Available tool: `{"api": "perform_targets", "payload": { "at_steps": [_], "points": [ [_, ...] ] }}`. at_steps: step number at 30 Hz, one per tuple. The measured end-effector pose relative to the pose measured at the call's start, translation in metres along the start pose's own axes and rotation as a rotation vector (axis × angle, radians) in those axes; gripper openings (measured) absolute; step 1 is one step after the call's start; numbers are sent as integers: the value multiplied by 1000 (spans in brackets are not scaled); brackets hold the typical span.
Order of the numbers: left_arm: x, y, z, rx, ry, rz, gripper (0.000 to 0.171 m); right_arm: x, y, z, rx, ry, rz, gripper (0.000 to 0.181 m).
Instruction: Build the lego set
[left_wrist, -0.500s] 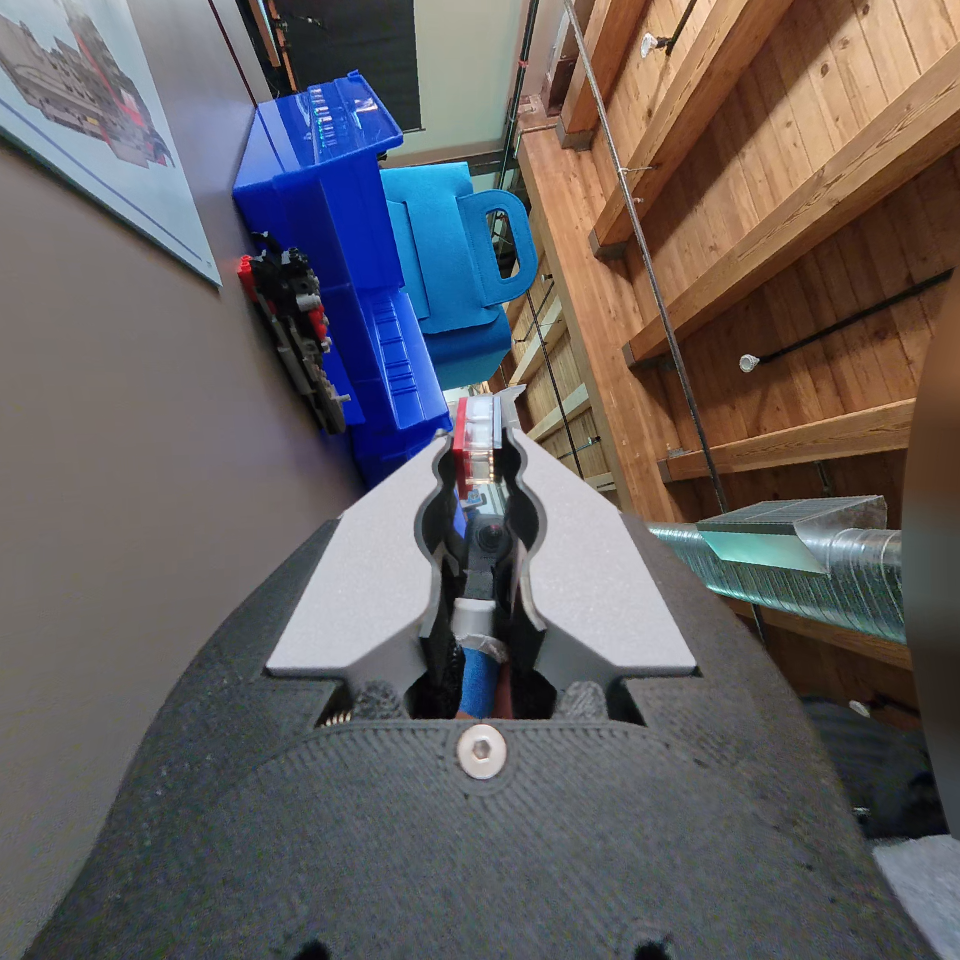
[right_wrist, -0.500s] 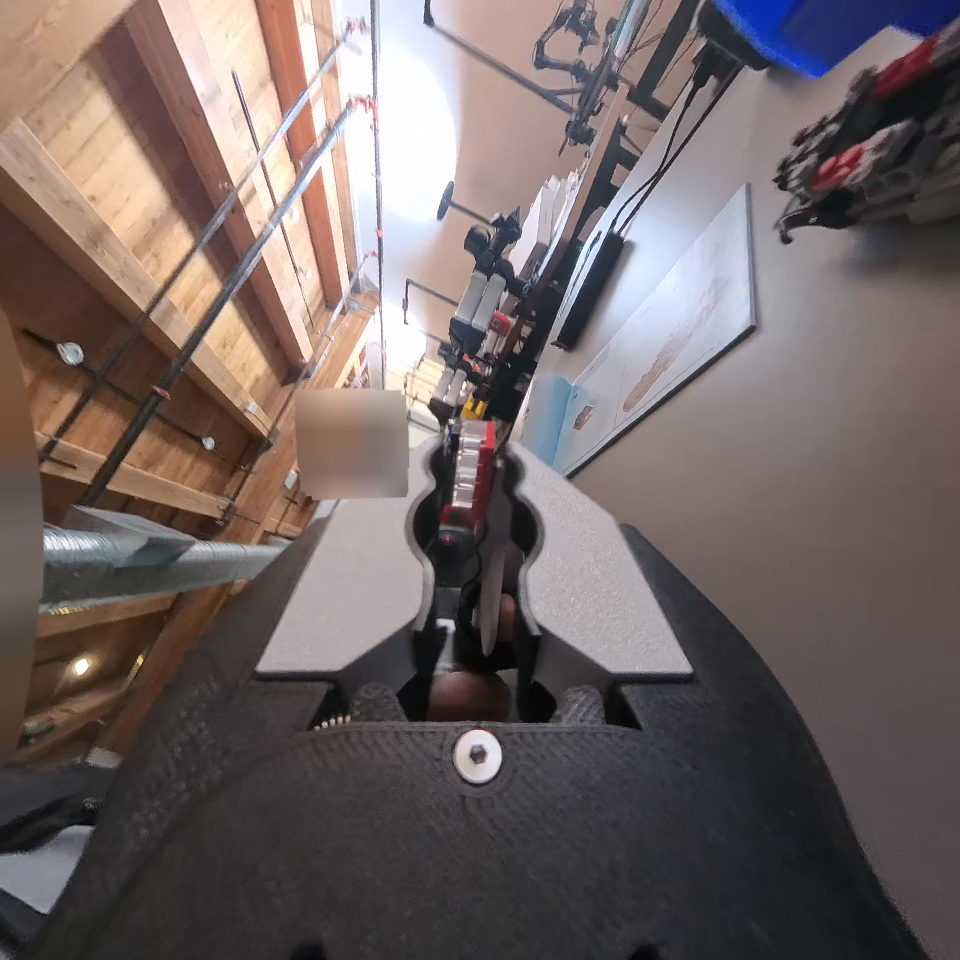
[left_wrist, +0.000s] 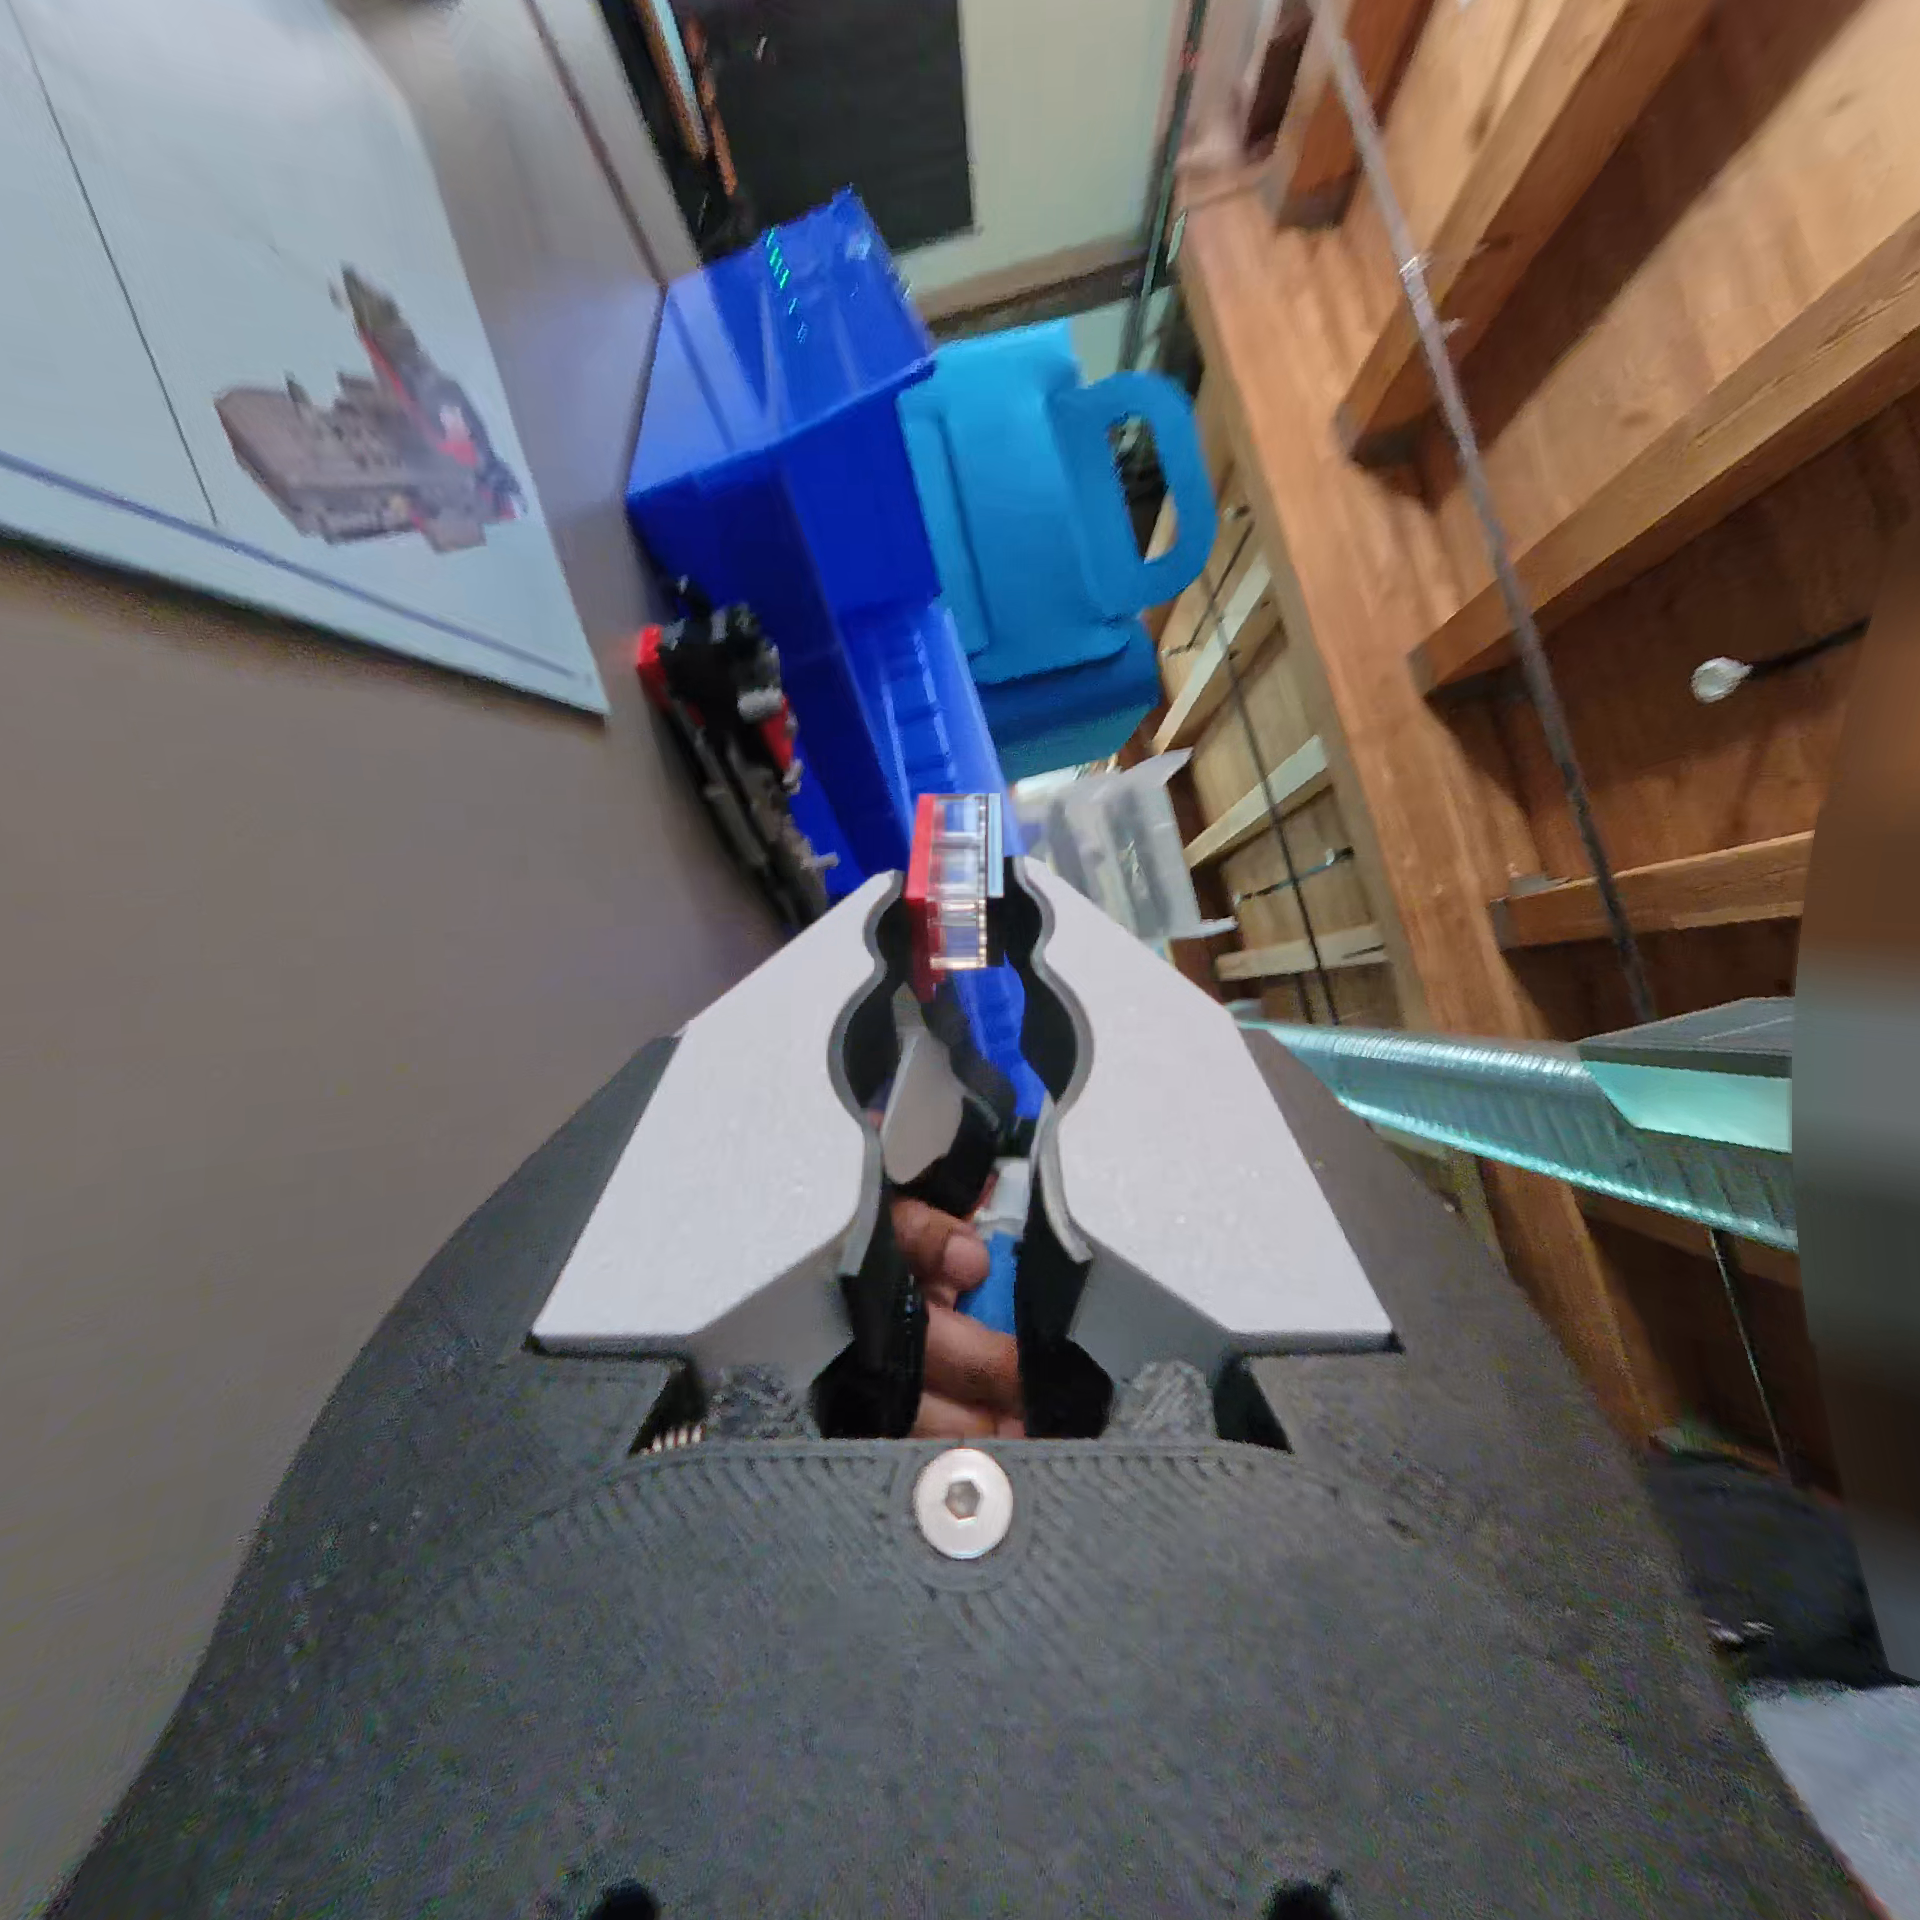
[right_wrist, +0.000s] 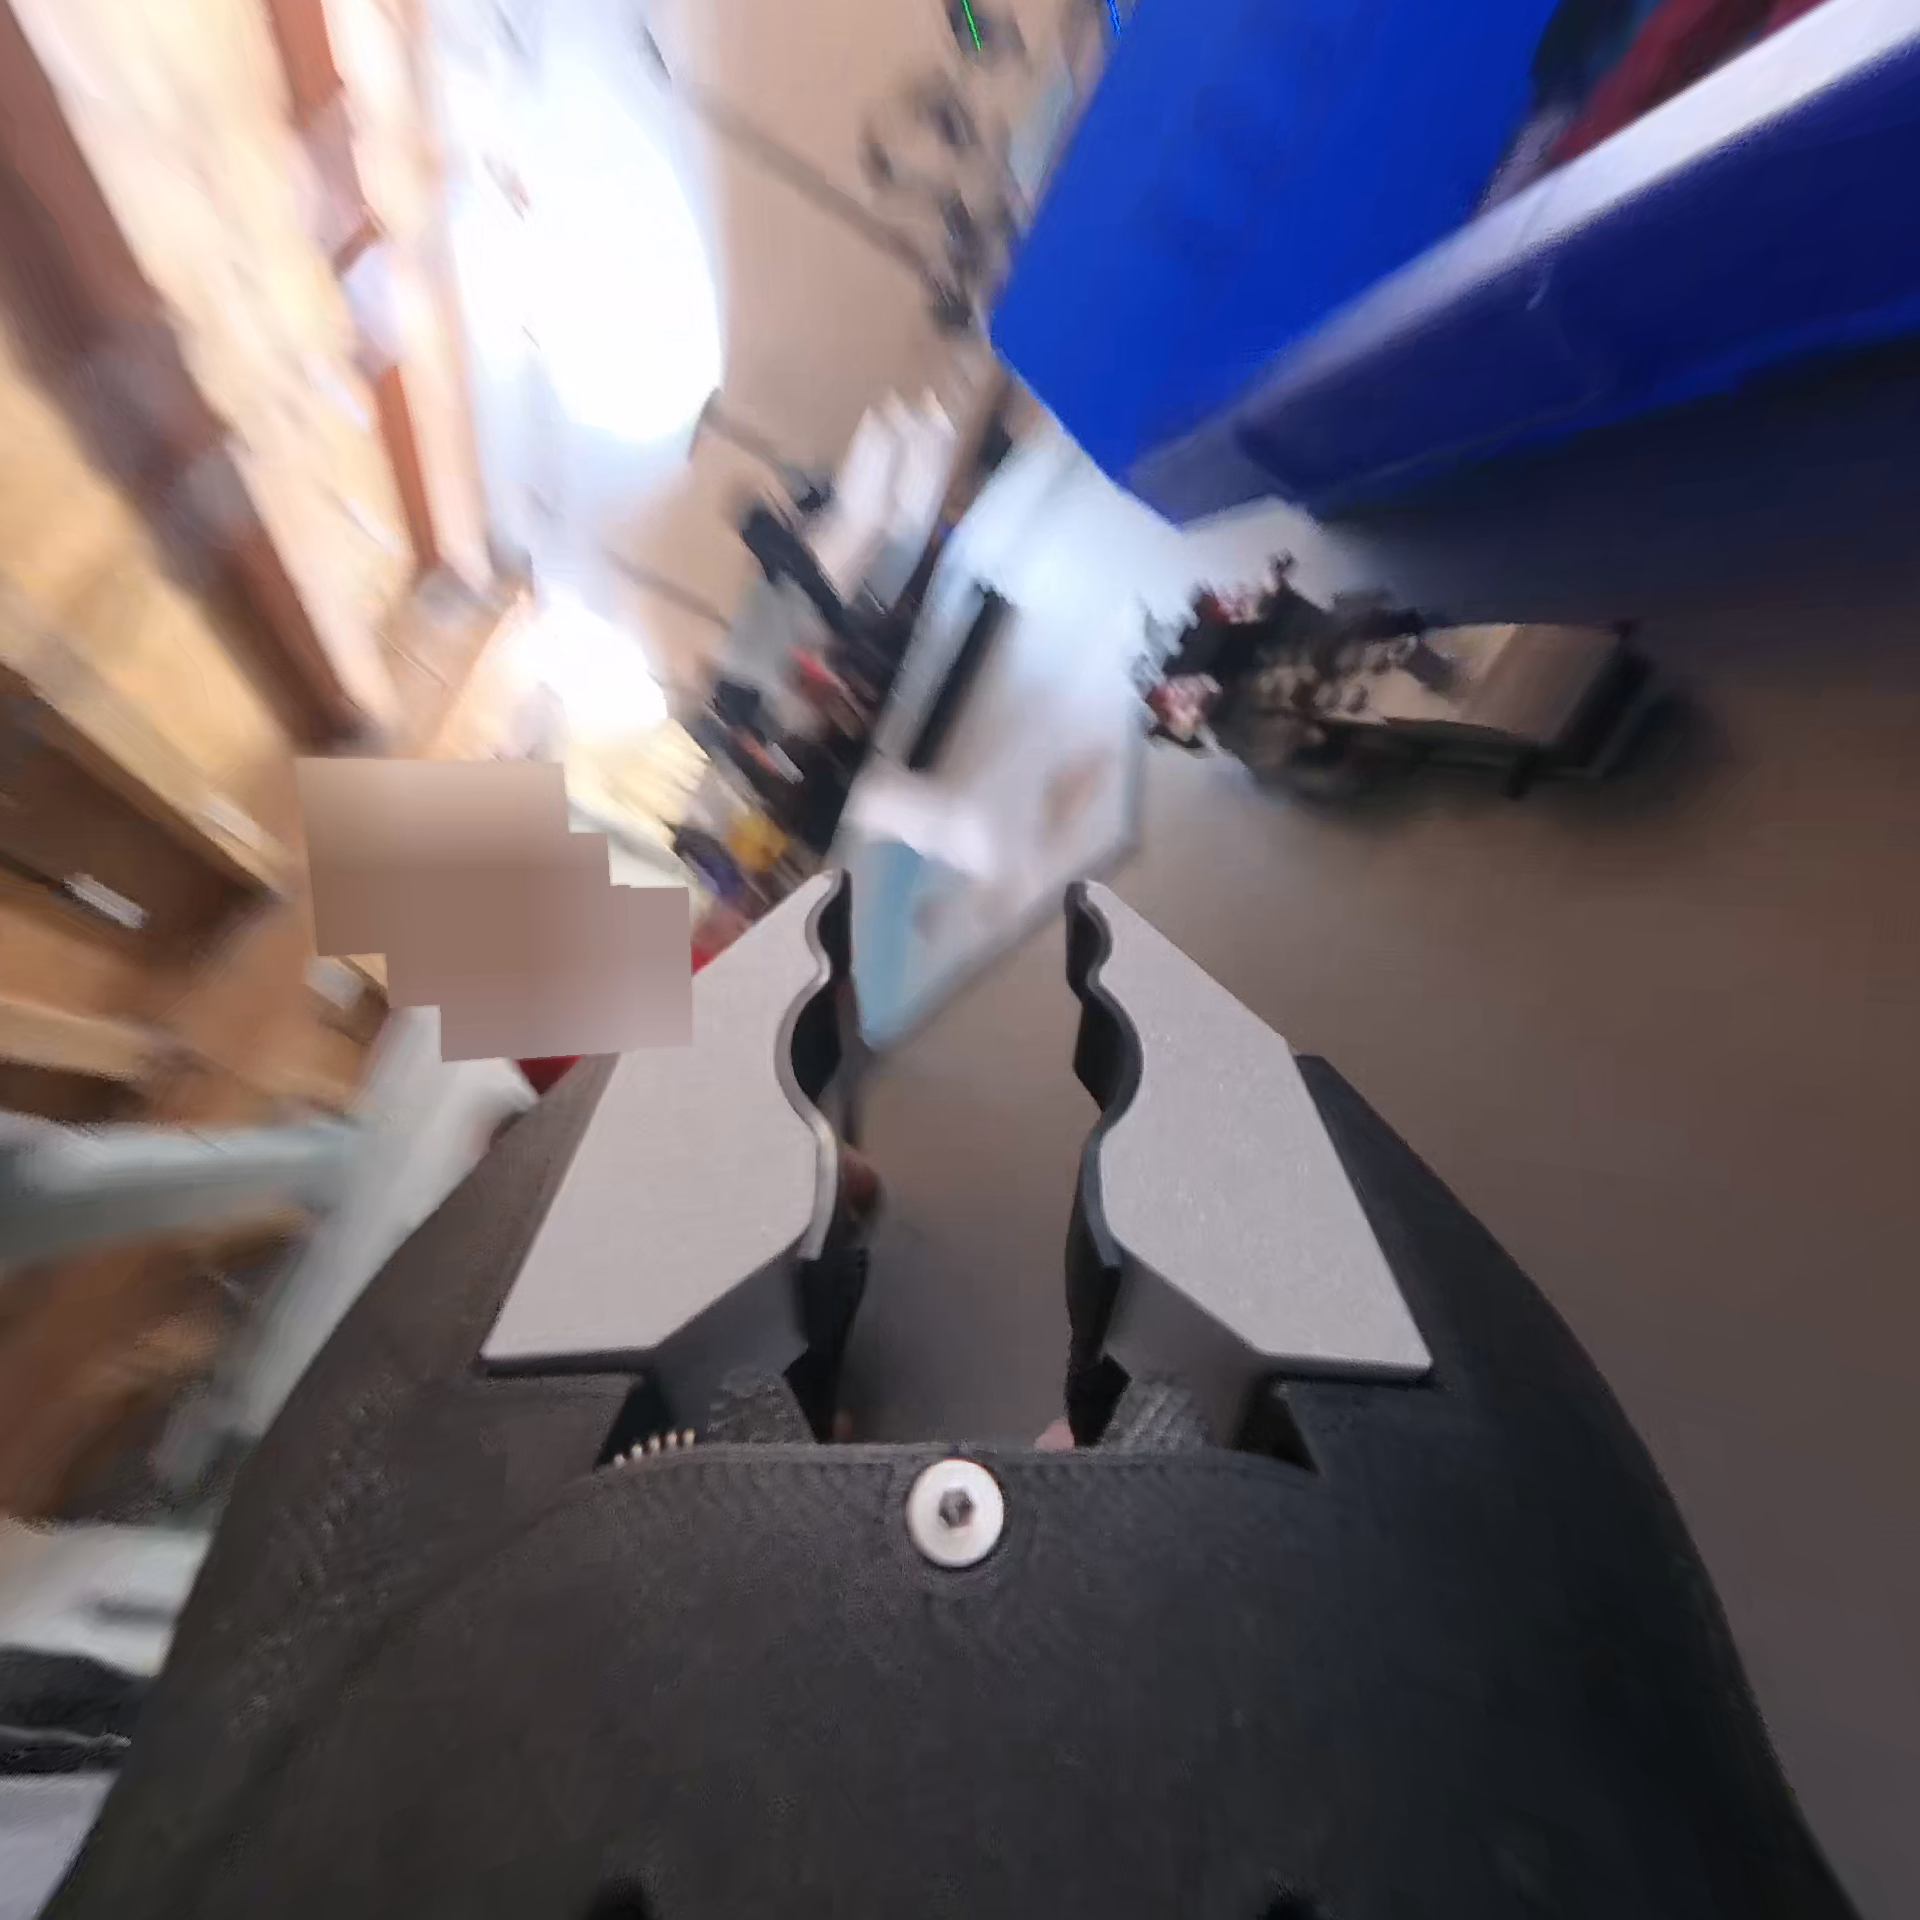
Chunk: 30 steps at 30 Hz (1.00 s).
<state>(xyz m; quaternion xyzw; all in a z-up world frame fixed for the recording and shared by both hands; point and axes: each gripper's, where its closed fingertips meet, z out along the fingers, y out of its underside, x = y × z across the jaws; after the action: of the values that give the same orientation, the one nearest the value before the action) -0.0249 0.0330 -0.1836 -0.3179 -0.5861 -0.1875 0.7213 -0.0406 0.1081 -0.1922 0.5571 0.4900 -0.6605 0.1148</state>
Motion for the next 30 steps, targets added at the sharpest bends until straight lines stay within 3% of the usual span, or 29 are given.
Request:
{"api": "perform_targets", "payload": {
  "at_steps": [3, 6, 14, 21, 30],
  "points": [
    [-11, 19, 11, -138, -39, -71, 18, 10, 17, 7, -194, 64, -134, 39],
    [-16, 34, 16, -249, -49, -134, 18, 15, 18, 7, -280, 54, -176, 37],
    [-33, 64, 19, -459, -229, 82, 17, 30, -3, 3, -328, 58, -245, 37],
    [-43, 55, 20, -475, -306, 163, 17, 29, 0, 1, -379, 21, -261, 36],
    [-41, 50, 23, -455, -258, 73, 17, 19, 6, 0, -409, -55, -265, 38]
  ]
}}
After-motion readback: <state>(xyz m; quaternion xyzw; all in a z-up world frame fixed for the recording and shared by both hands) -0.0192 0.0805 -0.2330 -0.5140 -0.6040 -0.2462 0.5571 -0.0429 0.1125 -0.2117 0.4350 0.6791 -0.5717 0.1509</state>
